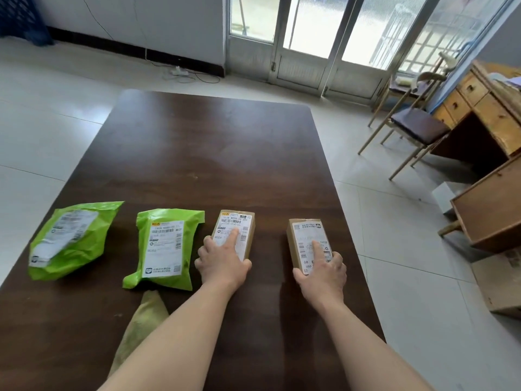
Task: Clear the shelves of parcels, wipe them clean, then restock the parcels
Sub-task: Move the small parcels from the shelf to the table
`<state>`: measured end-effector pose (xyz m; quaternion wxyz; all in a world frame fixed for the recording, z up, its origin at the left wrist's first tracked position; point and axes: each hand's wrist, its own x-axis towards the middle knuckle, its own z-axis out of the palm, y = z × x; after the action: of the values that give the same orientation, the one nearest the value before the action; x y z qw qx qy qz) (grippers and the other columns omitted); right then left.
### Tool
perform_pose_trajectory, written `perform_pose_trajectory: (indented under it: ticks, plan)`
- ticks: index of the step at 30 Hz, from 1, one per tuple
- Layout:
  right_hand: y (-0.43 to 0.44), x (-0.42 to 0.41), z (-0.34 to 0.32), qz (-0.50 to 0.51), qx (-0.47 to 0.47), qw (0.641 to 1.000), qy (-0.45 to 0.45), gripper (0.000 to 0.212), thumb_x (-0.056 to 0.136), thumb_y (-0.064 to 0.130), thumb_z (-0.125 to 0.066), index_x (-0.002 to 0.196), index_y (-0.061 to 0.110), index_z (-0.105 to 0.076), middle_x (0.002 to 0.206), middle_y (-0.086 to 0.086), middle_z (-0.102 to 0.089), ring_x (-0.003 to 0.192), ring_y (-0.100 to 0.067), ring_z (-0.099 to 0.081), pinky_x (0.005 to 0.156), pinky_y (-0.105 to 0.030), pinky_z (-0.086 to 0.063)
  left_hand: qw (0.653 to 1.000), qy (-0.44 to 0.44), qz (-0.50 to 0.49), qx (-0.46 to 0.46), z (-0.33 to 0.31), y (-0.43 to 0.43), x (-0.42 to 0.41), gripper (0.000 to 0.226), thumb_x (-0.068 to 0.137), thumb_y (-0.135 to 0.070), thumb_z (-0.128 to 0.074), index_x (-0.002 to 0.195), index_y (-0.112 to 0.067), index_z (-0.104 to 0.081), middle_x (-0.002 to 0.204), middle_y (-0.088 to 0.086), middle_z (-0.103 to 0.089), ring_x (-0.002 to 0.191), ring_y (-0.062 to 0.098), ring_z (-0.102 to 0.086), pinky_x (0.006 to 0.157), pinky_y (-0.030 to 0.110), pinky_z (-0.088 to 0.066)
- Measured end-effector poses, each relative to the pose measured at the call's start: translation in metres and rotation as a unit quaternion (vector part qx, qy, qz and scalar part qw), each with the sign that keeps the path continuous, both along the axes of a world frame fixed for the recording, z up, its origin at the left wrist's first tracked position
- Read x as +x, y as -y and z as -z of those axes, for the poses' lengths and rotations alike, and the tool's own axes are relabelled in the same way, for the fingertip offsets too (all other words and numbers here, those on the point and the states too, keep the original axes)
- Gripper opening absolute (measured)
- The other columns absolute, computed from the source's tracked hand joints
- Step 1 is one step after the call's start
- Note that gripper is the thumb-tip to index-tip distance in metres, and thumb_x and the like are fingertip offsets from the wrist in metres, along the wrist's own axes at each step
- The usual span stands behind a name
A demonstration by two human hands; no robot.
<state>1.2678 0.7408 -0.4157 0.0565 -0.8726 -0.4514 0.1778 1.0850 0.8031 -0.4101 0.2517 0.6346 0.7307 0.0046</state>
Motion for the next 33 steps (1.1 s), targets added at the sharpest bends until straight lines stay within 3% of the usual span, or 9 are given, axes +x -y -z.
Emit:
perform_pose_trajectory:
  ticks: [11, 17, 21, 27, 33]
  plan:
    - [-0.016, 0.0, 0.027, 0.003, 0.006, 1.0, -0.017, 0.086, 0.087, 0.055, -0.059, 0.152, 0.032, -0.008, 0.145, -0.014, -0.016, 0.134, -0.031, -0.025, 0.115, -0.042, -0.024, 1.0, -0.023, -0.002, 0.02, 0.029, -0.009, 0.018, 0.082, 0.081, -0.055, -0.061, 0.147, -0.046, -0.013, 0.146, 0.016, -0.016, 0.128, 0.034, -0.03, 0.105, 0.045, -0.031]
    - [-0.016, -0.001, 0.028, -0.007, -0.016, 1.0, -0.023, 0.092, 0.085, 0.057, -0.06, 0.152, 0.032, -0.002, 0.157, -0.014, 0.007, 0.146, -0.036, 0.0, 0.119, -0.047, -0.006, 0.999, 0.008, 0.016, -0.027, 0.028, -0.01, 0.014, 0.09, 0.078, -0.068, -0.058, 0.148, -0.045, -0.006, 0.152, 0.017, -0.003, 0.139, 0.036, -0.017, 0.113, 0.045, -0.022]
    - [-0.012, -0.011, 0.015, -0.025, -0.001, 1.0, -0.012, 0.085, 0.089, 0.054, -0.057, 0.153, 0.03, -0.006, 0.157, -0.014, 0.008, 0.147, -0.034, 0.004, 0.119, -0.045, -0.004, 1.0, 0.018, 0.014, -0.019, 0.013, -0.007, 0.002, 0.079, 0.085, -0.061, -0.053, 0.15, -0.035, -0.017, 0.156, 0.015, -0.011, 0.143, 0.033, -0.015, 0.114, 0.044, -0.02]
    - [-0.005, -0.048, -0.014, -0.068, 0.046, 0.995, -0.054, 0.071, 0.093, 0.037, -0.058, 0.152, 0.029, -0.018, 0.157, -0.011, -0.008, 0.146, -0.03, -0.01, 0.119, -0.044, -0.016, 0.99, 0.117, -0.017, 0.081, -0.018, 0.011, -0.043, 0.041, 0.092, -0.033, -0.054, 0.131, -0.019, -0.054, 0.129, 0.004, -0.056, 0.117, 0.023, -0.052, 0.097, 0.038, -0.045]
    - [0.004, -0.1, -0.028, -0.168, 0.062, 0.978, -0.11, 0.046, 0.094, 0.029, -0.056, 0.139, 0.021, -0.048, 0.138, 0.0, -0.047, 0.126, -0.02, -0.043, 0.107, -0.033, -0.038, 0.979, 0.121, -0.122, 0.106, -0.026, 0.05, -0.123, 0.024, 0.09, -0.021, -0.055, 0.111, -0.017, -0.065, 0.106, 0.002, -0.068, 0.1, 0.025, -0.061, 0.085, 0.034, -0.049]
